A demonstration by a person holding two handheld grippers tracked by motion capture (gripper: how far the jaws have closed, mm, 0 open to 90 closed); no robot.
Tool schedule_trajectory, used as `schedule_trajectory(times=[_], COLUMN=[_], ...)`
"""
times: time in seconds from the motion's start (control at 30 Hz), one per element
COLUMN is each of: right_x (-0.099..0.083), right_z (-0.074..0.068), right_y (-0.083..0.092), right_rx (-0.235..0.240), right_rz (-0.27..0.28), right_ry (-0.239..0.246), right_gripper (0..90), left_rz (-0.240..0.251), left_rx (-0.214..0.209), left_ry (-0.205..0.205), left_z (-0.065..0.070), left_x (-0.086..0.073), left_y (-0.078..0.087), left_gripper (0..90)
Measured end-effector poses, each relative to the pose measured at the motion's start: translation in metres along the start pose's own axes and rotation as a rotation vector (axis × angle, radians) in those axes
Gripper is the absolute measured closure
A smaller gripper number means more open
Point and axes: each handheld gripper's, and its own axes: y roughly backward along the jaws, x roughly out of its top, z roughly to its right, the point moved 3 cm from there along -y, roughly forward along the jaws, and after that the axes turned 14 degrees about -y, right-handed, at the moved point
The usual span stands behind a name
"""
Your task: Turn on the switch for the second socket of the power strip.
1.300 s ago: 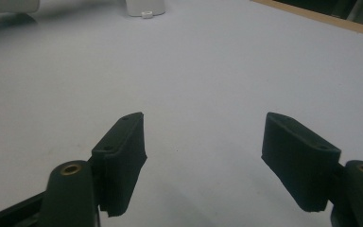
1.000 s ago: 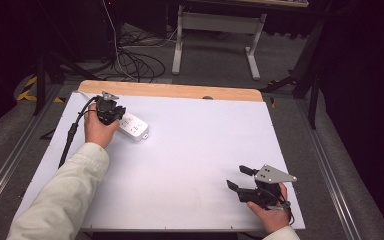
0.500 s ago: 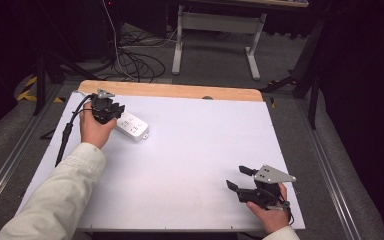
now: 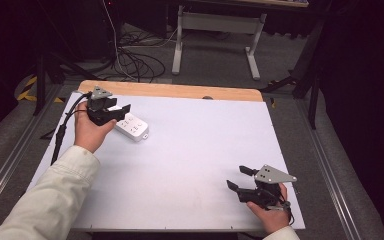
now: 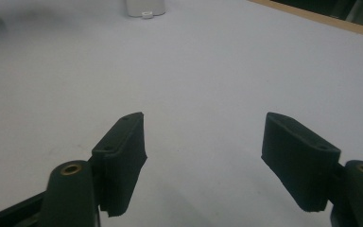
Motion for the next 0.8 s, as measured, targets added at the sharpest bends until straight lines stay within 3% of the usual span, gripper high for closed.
schedule_trajectory(times=[0.27,0.47,0.6,0.8], right_x=[0.000,0.001,0.001,0.001], right_z=[-0.001,-0.001,-0.001,-0.002], right_y=[0.001,0.001,0.001,0.002], right_rx=[0.002,0.014,0.019,0.016], right_rz=[0.005,0.012,0.014,0.014], right_ry=[0.003,-0.003,-0.006,0.000], right_gripper=[31.4,31.4,31.4,31.4], left_rz=[0.033,0.101,0.134,0.184], left_rx=[-0.082,-0.123,-0.131,-0.192], left_ry=[-0.032,-0.048,-0.074,-0.079], left_z=[0.020,0.033,0.042,0.054], left_x=[0.007,0.009,0.002,-0.015], left_y=[0.029,0.055,0.070,0.091], left_gripper=[28.8,24.0,21.3,16.9])
